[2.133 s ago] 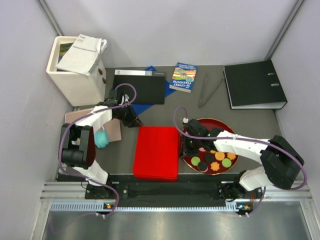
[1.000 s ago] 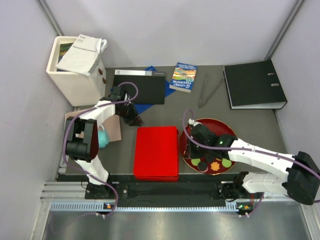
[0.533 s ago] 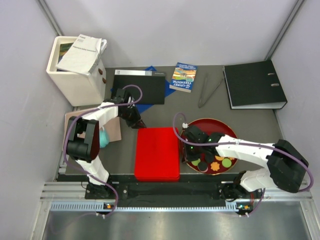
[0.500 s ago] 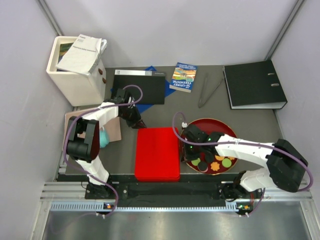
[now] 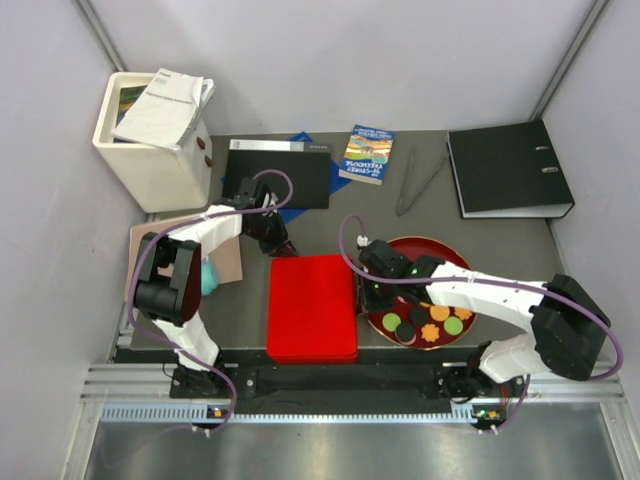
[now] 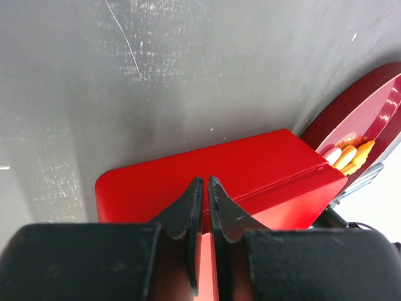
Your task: Pack the cookies
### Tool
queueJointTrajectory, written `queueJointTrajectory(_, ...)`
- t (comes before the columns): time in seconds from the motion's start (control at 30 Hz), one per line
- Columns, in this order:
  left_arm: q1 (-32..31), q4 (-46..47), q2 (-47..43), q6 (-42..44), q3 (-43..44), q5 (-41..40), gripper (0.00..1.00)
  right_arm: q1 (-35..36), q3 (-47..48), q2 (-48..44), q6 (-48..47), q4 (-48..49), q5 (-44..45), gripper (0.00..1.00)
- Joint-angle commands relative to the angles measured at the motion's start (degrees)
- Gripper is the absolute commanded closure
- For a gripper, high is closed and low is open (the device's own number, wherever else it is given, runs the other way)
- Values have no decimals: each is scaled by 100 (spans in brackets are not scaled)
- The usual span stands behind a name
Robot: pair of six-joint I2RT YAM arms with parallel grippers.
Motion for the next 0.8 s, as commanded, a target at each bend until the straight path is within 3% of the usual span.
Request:
queueJointTrajectory(0.0,-53,-160,-10,63,33,153,89,67,406,-314,-145,3,396,100)
queueJointTrajectory(0.23,-53,-108,78,11,94,162,89,67,-68,-1184,-14,20,855,100)
queueJointTrajectory(0.6,-220,-38,104,-7,129,382,100,-161,36,-914,109,178,759,100)
queueJointTrajectory(0.7,-220,-90,70,-42,235,303,99,-302,141,-720,48,248,715,100)
queueJointTrajectory(0.77,-159,-160,8,-95,384,145,93,-460,212,-650,13,275,679,100)
